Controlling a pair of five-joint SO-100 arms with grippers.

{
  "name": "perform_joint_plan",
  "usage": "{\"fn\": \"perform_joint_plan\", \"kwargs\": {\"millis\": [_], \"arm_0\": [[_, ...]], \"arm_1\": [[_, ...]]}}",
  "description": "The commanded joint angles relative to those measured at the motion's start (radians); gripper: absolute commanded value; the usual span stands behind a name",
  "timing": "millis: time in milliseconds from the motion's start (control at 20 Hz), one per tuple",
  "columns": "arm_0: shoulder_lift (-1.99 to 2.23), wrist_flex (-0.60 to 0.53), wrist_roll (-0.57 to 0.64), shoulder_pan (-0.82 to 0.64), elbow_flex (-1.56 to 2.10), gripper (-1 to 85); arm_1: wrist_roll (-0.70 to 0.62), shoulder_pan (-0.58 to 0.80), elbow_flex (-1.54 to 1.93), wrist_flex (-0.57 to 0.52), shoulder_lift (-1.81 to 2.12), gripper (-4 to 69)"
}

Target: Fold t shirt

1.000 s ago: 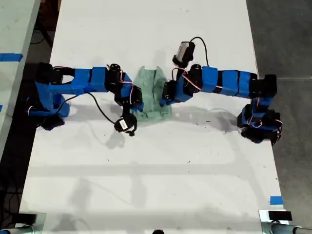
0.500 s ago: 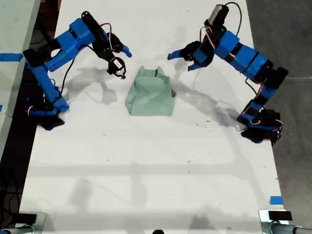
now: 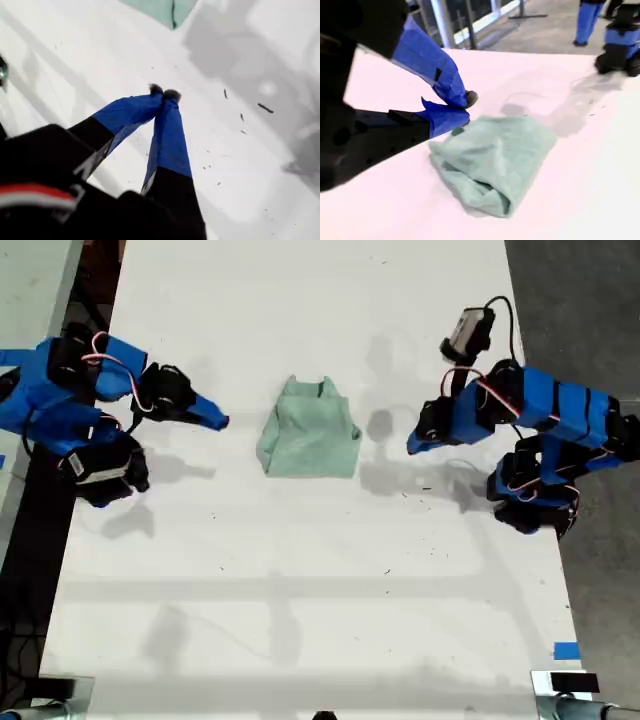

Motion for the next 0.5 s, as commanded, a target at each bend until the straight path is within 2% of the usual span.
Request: {"fn": "perform_joint_plan", "kwargs": {"millis": [0,150,250,350,400,450], "arm_0": [[0.253,-0.278,-0.044,0.043,0.492,-0.2],[0.465,-0.474,0.012,0.015,0.856,-0.2],[0.660,-0.515,0.011,0.002,1.054,-0.2],[0.861,-0.449,-0.054,0.008,1.177,-0.2],[0.985,-0.377,-0.072,0.012,1.210,-0.2],[0.979,-0.367,-0.080,0.014,1.215,-0.2]], "arm_1": [[0.031,-0.098,0.258,-0.187,0.084,-1.4],[0.009,-0.123,0.603,-0.422,0.199,-1.4],[0.015,-0.124,0.845,-0.551,0.373,-1.4],[0.038,-0.124,1.035,-0.568,0.592,-1.4],[0.044,-0.121,1.124,-0.560,0.735,-1.4],[0.064,-0.114,1.215,-0.505,0.914,-1.4]]}}
